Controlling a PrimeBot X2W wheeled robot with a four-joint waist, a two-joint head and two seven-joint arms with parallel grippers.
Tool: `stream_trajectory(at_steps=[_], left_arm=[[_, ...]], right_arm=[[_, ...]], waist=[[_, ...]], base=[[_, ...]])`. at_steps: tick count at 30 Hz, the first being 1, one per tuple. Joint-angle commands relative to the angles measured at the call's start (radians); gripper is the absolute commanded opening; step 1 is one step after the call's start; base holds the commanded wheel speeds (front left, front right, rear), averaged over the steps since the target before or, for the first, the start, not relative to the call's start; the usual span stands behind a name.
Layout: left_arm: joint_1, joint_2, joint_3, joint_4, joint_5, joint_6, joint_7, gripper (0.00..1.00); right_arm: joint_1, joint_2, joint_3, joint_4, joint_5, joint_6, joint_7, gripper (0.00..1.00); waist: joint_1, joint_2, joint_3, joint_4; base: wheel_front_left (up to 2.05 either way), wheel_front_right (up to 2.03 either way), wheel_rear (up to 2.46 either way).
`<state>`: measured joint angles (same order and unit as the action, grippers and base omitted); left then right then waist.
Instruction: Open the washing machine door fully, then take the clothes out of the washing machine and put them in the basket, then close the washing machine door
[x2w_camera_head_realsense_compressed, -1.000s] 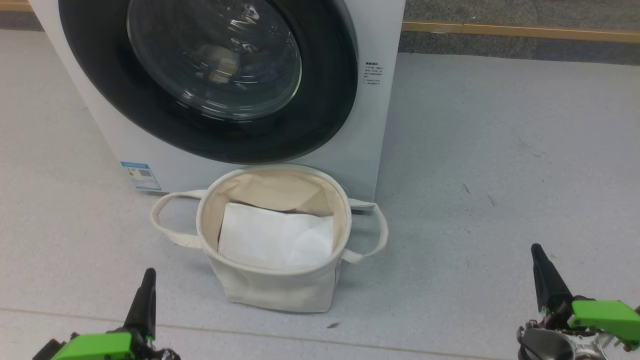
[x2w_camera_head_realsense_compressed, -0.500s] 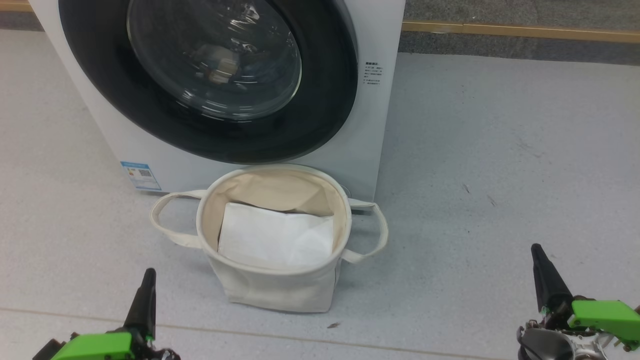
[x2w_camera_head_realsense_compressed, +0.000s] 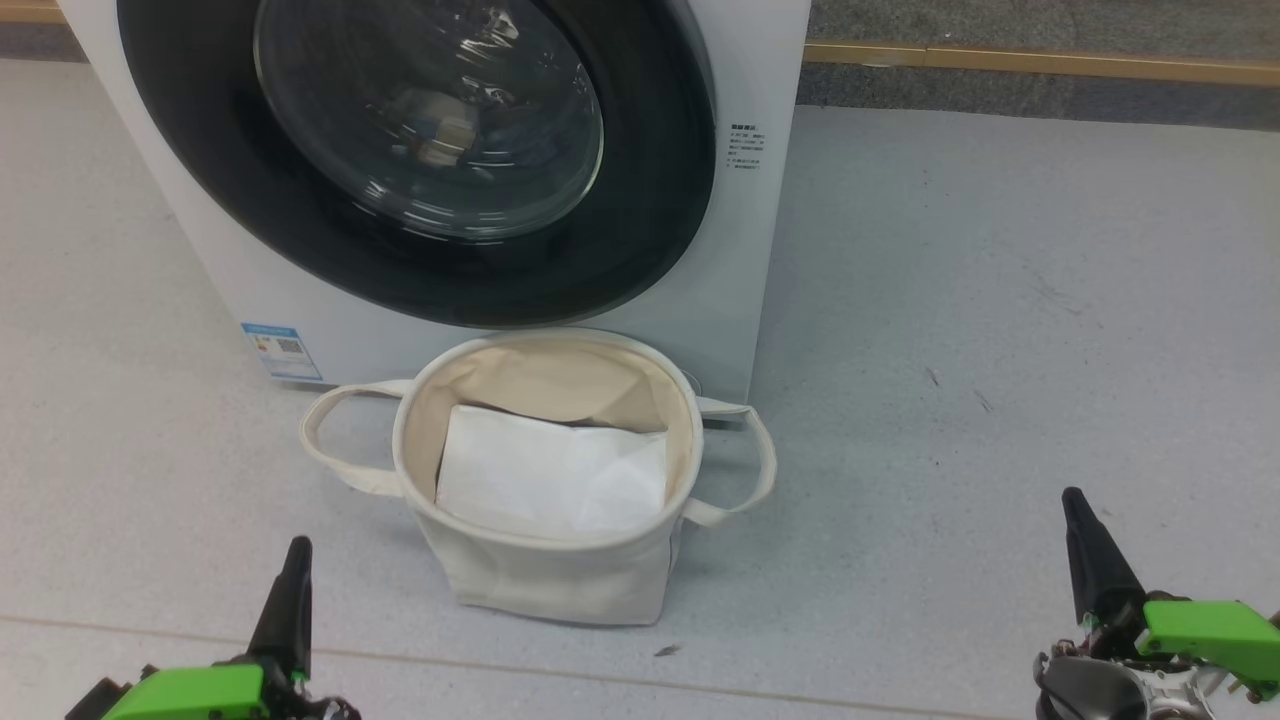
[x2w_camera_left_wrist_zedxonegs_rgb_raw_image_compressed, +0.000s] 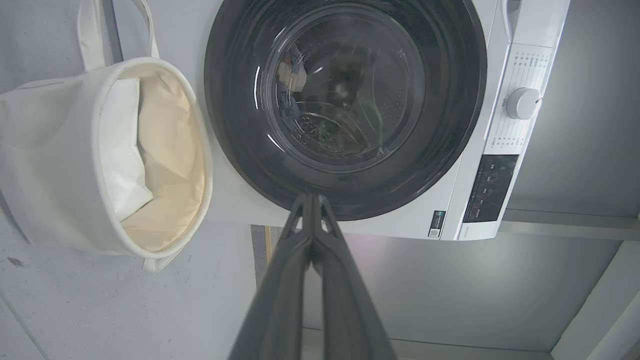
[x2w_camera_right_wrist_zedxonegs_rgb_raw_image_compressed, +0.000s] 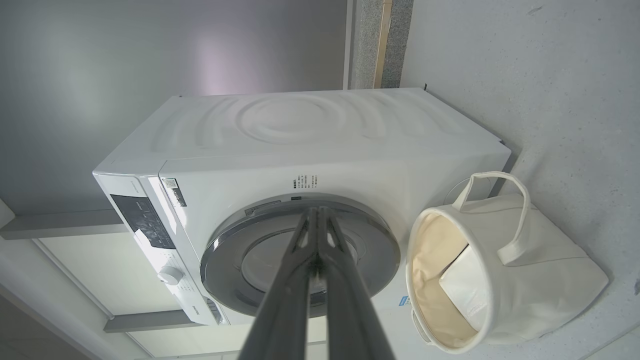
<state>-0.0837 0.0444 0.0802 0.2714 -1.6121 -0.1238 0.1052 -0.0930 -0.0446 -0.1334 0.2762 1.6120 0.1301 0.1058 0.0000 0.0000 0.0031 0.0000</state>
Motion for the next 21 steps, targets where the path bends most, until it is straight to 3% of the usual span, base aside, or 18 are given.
stream_trajectory(at_steps=[1, 6, 7, 17, 21], left_arm=[[-0.024, 0.006, 0.033, -0.027, 0.003, -0.007, 0.008, 0.00], [-0.024, 0.006, 0.033, -0.027, 0.003, -0.007, 0.008, 0.00], [0.000, 0.000, 0.000, 0.001, 0.000, 0.001, 0.000, 1.00], [0.013, -0.002, 0.001, 0.049, -0.002, 0.014, -0.015, 1.00], [0.010, -0.002, 0.003, 0.040, -0.003, 0.022, -0.023, 1.00]], right_arm=[[-0.015, -0.006, 0.020, -0.031, -0.003, 0.001, 0.007, 0.00], [-0.015, -0.006, 0.020, -0.031, -0.003, 0.001, 0.007, 0.00], [0.000, 0.000, 0.000, 0.002, 0.000, 0.000, 0.000, 1.00], [0.002, 0.005, 0.018, 0.060, 0.028, 0.000, -0.018, 1.00], [-0.007, 0.004, 0.030, 0.057, 0.042, 0.000, -0.029, 1.00]], waist=[[0.0000, 0.0000, 0.000, 0.000], [0.0000, 0.0000, 0.000, 0.000], [0.0000, 0.0000, 0.000, 0.000], [0.0023, 0.0000, -0.003, 0.002], [0.0003, 0.0000, -0.002, 0.003]], base=[[0.00, 0.00, 0.00], [0.00, 0.00, 0.00], [0.00, 0.00, 0.00], [0.00, 0.00, 0.00], [0.00, 0.00, 0.00]])
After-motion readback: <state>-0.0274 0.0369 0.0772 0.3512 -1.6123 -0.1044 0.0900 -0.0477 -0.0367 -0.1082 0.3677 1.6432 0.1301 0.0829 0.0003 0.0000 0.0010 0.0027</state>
